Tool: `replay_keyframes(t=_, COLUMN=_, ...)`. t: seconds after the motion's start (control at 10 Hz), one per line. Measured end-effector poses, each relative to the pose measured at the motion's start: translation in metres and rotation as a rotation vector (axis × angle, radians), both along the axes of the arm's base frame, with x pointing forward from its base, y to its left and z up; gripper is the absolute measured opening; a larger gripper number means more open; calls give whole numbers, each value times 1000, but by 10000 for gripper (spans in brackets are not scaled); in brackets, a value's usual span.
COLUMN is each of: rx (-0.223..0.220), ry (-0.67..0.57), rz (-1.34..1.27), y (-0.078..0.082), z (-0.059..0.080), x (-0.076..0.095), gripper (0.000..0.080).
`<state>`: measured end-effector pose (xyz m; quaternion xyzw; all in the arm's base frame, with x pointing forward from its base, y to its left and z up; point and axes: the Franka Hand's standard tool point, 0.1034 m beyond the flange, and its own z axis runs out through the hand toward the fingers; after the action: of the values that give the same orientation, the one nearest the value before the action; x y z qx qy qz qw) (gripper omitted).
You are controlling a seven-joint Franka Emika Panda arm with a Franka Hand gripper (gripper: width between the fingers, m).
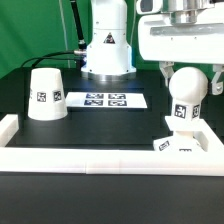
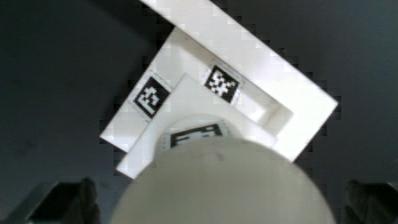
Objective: Assemble lamp
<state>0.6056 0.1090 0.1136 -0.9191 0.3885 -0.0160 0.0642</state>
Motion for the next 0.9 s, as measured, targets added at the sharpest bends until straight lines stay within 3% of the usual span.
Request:
replay_keyframes(t=0.5, rx=-31, ry=-40, rz=390, y=-1, z=-1, x=2, gripper=698)
replay_keyframes(t=0.9, rx=-94, ry=-67, rz=763, y=-3, z=-2, x=2, gripper=698)
